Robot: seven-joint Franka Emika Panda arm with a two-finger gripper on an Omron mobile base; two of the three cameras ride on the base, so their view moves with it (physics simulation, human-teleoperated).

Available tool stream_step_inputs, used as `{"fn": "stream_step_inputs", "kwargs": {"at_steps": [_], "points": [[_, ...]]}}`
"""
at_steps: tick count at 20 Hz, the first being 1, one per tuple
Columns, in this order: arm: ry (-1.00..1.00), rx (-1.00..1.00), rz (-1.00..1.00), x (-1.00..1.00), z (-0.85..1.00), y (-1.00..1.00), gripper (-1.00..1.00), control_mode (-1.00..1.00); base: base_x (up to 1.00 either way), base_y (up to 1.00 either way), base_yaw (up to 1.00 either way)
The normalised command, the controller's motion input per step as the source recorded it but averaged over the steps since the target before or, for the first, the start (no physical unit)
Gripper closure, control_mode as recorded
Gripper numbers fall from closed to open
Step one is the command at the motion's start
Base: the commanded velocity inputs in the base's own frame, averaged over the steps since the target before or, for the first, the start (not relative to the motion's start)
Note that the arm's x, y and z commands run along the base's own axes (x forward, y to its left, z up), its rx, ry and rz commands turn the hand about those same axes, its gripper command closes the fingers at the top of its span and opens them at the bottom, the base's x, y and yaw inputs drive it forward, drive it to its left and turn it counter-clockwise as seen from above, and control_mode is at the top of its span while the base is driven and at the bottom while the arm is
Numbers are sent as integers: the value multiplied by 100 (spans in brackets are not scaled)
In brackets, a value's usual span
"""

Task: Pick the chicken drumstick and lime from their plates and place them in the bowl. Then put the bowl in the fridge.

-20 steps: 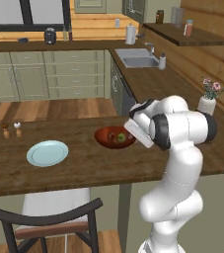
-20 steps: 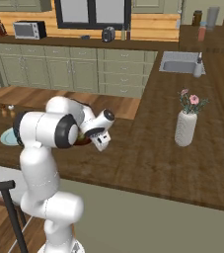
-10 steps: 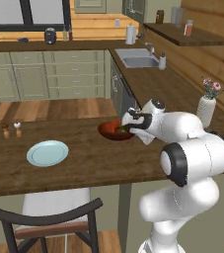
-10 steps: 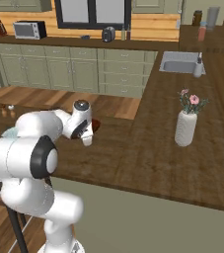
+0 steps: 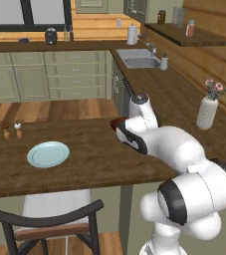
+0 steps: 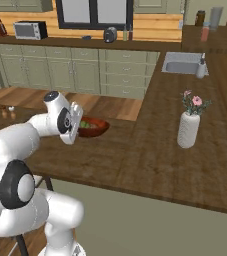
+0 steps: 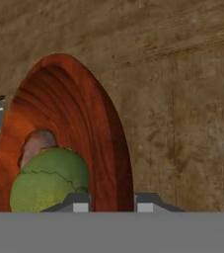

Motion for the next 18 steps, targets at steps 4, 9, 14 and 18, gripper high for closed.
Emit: {"fn": "stream_step_inputs", "kwargs": {"at_steps": [4,9,14,18], "points": [[-30,2,-14,-77,44,17,100,-100,0,0,0],[-25,-9,14,-80,34,-9,100,-100,0,0,0],[-4,-5,34,-48,60,-27,100,-100,0,0,0],[0,0,13,-57,66,-1,100,-100,0,0,0]]}}
